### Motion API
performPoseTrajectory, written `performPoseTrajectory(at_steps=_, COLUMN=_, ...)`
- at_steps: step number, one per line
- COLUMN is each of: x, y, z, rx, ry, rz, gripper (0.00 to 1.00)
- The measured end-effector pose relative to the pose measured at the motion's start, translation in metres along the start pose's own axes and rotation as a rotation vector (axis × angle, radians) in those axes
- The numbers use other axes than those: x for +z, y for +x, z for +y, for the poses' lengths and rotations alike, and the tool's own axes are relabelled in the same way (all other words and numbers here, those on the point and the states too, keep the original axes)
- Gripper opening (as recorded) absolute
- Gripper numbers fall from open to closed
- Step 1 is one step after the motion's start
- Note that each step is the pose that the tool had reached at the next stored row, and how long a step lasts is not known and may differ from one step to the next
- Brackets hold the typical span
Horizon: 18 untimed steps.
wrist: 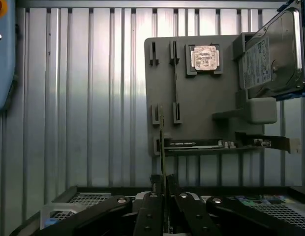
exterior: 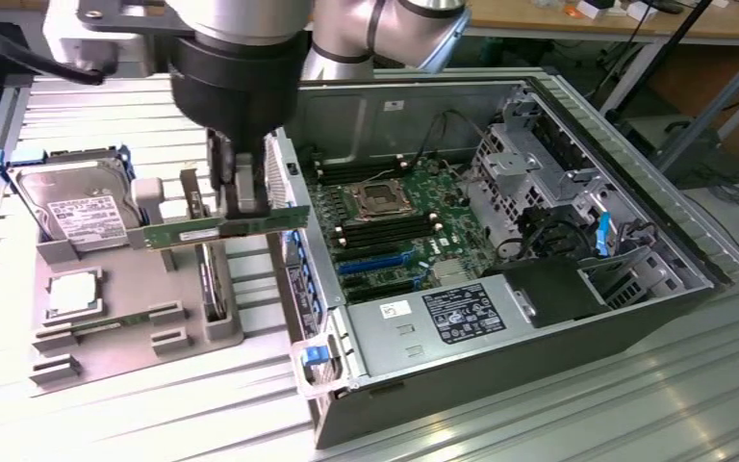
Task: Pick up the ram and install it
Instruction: 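Pick up the ram and move it above insertion slot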
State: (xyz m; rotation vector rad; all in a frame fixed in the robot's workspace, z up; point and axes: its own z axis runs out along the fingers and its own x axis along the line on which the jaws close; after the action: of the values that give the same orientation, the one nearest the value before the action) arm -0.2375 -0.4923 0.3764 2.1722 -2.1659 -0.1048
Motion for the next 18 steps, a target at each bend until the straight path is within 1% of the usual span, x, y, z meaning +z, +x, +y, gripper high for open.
performPoseTrajectory(at_steps=1, x=-0.0009, y=0.000, z=-0.0091, rx=0.000, ry=0.0000, rz=-0.0010, gripper=0.15)
performPoseTrajectory(at_steps=2, x=-0.0023, y=0.000, z=-0.0224, rx=0.000, ry=0.0000, rz=-0.0031, gripper=0.15)
performPoseTrajectory(at_steps=3, x=-0.0032, y=0.000, z=-0.0323, rx=-0.001, ry=0.0000, rz=-0.0056, gripper=0.15)
performPoseTrajectory(at_steps=4, x=-0.0040, y=0.000, z=-0.0400, rx=-0.001, ry=0.0000, rz=-0.0081, gripper=0.15)
performPoseTrajectory(at_steps=6, x=-0.0057, y=0.000, z=-0.0568, rx=-0.002, ry=-0.0001, rz=-0.0157, gripper=0.15)
performPoseTrajectory(at_steps=8, x=-0.0074, y=0.000, z=-0.0746, rx=-0.003, ry=0.0001, rz=-0.0275, gripper=0.15)
performPoseTrajectory(at_steps=9, x=-0.0082, y=0.000, z=-0.0823, rx=-0.003, ry=0.0000, rz=-0.0311, gripper=0.15)
performPoseTrajectory(at_steps=10, x=-0.0093, y=-0.001, z=-0.0945, rx=-0.003, ry=0.0002, rz=-0.0326, gripper=0.15)
performPoseTrajectory(at_steps=11, x=-0.0101, y=-0.002, z=-0.1047, rx=-0.003, ry=0.0000, rz=-0.0324, gripper=0.15)
performPoseTrajectory(at_steps=14, x=-0.0110, y=-0.011, z=-0.1311, rx=-0.003, ry=0.0000, rz=-0.0325, gripper=0.15)
performPoseTrajectory(at_steps=15, x=-0.0110, y=-0.015, z=-0.1425, rx=-0.003, ry=0.0001, rz=-0.0327, gripper=0.15)
performPoseTrajectory(at_steps=18, x=-0.0106, y=-0.026, z=-0.1633, rx=-0.003, ry=0.0000, rz=-0.0325, gripper=0.15)
